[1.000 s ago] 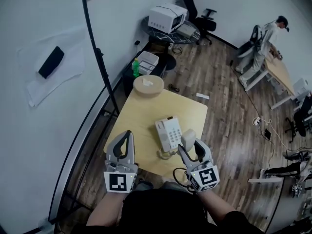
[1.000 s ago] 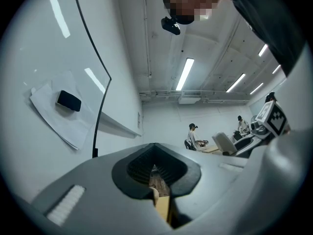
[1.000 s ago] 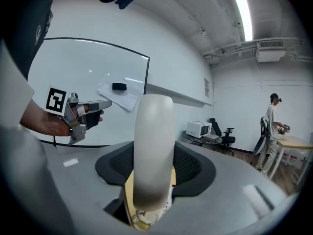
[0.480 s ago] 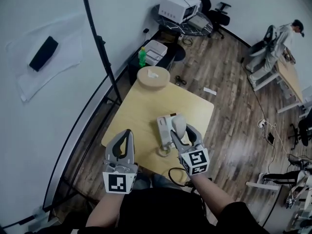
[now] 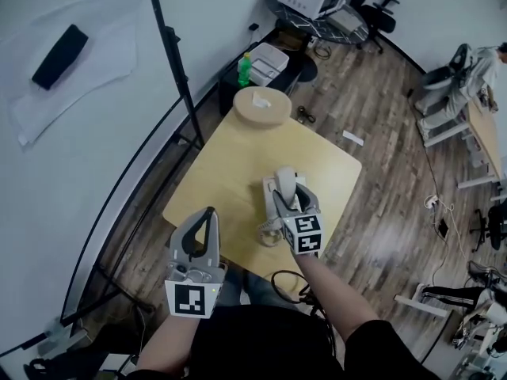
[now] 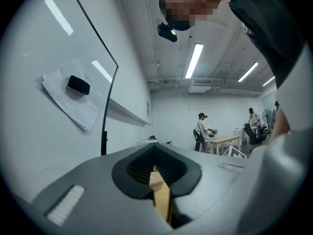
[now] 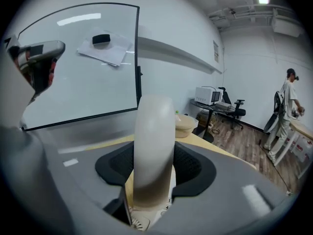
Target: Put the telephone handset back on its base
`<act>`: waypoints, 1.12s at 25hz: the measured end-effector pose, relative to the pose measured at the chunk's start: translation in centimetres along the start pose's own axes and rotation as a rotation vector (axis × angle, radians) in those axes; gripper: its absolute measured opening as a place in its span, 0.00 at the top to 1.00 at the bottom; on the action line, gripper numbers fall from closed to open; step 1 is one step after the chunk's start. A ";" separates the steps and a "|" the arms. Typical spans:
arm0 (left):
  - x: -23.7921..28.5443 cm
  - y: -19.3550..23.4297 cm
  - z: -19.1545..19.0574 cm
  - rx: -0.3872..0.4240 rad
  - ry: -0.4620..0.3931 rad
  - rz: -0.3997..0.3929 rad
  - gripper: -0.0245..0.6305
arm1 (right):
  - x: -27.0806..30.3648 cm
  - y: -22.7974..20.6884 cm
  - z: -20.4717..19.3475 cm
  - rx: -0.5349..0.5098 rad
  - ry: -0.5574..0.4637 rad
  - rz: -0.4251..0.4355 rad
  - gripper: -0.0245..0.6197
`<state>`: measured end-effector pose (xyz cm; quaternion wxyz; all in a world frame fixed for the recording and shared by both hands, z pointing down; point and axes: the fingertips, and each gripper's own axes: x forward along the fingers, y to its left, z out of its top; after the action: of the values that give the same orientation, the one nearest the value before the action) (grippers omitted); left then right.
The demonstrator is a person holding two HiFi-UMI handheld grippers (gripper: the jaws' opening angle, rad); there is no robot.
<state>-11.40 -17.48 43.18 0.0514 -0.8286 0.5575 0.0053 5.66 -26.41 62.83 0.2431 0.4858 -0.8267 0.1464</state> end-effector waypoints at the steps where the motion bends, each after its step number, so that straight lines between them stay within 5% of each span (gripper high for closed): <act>1: 0.0 0.1 -0.2 0.000 0.003 -0.001 0.96 | 0.8 0.0 -0.6 0.002 0.016 -0.002 0.60; 13: 0.3 -0.1 -2.4 -0.015 0.027 -0.018 0.96 | 6.0 -0.7 -6.4 0.047 0.184 -0.059 0.60; 28: 0.2 -1.1 -3.0 -0.014 0.036 -0.052 0.96 | 5.9 0.4 -12.2 0.190 0.365 -0.102 0.61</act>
<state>-10.48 -17.57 46.21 0.0357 -0.8431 0.5365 -0.0068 6.07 -24.74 76.30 0.3493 0.5132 -0.7257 0.2966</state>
